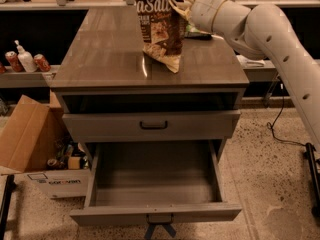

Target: Pick brown chip bag from middle drawer and place on counter

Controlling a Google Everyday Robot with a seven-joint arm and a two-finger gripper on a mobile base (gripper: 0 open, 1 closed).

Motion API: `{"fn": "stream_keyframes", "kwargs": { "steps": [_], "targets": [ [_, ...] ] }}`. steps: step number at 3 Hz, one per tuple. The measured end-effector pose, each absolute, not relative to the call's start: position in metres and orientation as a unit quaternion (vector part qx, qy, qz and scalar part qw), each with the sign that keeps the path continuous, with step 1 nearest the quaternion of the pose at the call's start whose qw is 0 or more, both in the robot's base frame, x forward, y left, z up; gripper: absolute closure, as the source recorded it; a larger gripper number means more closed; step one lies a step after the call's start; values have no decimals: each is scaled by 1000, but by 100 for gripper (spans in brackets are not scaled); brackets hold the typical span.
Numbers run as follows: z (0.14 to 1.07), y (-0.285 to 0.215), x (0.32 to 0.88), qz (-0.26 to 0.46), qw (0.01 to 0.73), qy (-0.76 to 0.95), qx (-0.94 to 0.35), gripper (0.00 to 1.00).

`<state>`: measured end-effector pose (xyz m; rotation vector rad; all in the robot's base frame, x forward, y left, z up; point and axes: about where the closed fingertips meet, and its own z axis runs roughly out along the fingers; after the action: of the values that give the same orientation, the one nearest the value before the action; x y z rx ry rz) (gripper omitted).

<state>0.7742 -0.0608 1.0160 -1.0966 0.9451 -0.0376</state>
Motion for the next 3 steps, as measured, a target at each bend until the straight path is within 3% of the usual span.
{"fn": "stream_keyframes", "kwargs": {
  "steps": [2,3],
  "targets": [
    [1016,-55,774,-14,749,430,-503,11],
    [1017,-52,774,-13,749,429,-504,0]
  ]
}}
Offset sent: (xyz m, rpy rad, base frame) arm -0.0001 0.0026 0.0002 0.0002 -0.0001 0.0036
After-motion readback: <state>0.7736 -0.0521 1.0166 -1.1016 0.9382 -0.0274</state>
